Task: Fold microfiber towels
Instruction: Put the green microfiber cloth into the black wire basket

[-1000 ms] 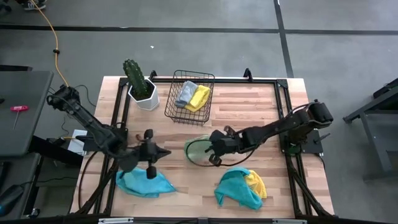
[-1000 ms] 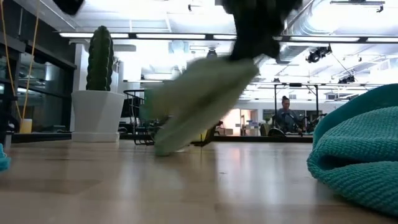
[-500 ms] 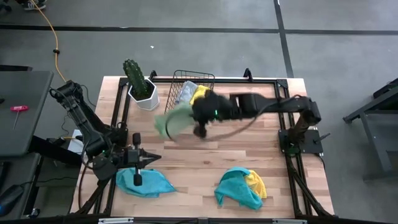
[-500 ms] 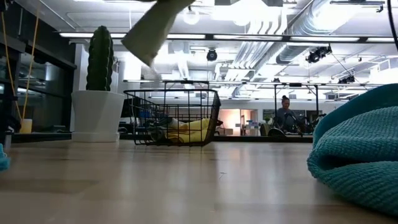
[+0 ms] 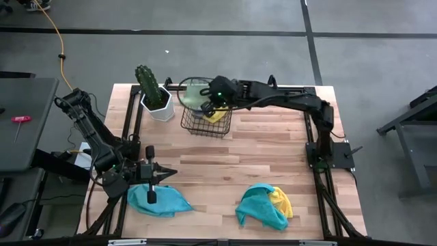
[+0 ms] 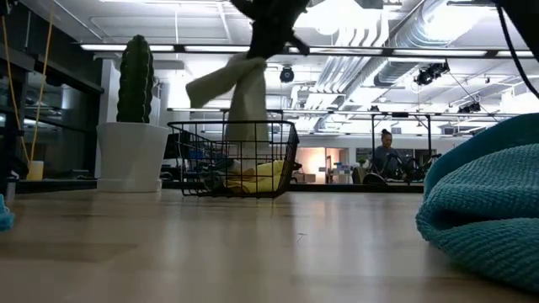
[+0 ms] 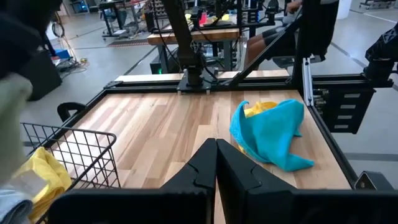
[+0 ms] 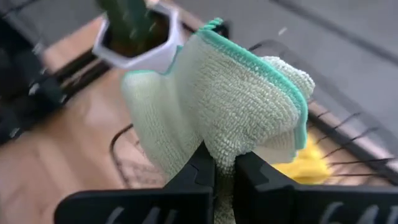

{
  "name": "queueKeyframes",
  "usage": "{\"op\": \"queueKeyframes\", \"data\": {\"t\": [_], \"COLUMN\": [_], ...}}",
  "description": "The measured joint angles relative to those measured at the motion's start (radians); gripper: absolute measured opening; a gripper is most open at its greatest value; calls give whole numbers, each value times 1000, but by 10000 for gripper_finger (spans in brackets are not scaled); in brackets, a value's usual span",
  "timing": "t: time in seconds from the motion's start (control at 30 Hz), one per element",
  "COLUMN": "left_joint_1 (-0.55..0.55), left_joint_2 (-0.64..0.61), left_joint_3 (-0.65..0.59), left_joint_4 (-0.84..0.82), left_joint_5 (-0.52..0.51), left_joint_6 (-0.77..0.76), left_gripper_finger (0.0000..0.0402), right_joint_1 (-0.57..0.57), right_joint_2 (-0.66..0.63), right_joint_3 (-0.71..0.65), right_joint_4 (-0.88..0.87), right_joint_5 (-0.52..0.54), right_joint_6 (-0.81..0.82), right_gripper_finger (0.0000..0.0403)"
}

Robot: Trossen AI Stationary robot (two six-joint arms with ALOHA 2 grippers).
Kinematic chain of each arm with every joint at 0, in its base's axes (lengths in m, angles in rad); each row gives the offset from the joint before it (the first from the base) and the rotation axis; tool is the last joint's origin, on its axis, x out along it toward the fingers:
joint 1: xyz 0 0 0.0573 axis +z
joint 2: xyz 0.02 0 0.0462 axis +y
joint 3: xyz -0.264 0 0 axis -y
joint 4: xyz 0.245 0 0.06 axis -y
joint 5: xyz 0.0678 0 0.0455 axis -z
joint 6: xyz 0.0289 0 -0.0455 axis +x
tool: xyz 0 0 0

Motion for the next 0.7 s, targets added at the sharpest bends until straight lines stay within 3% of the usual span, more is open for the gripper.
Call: {"op": "queueKeyframes", "data": {"t": [0.1, 0.43, 0.7], "left_joint_1": [0, 0, 0], "left_joint_2": [0, 0, 0], "left_joint_3": [0, 0, 0], "left_joint_4": [0, -1, -4], "left_joint_5": [0, 0, 19], "left_joint_6": [0, 0, 0], "left_gripper_finger": [0, 0, 0], "right_joint_1": [1, 13, 43], "right_joint_2": [43, 91, 106], "right_joint_3": [0, 0, 0], "right_joint_4": [9, 229, 30], "right_joint_5": [-96, -143, -112], "right_joint_6": [-1, -4, 13], "right_gripper_finger": [0, 0, 0]}}
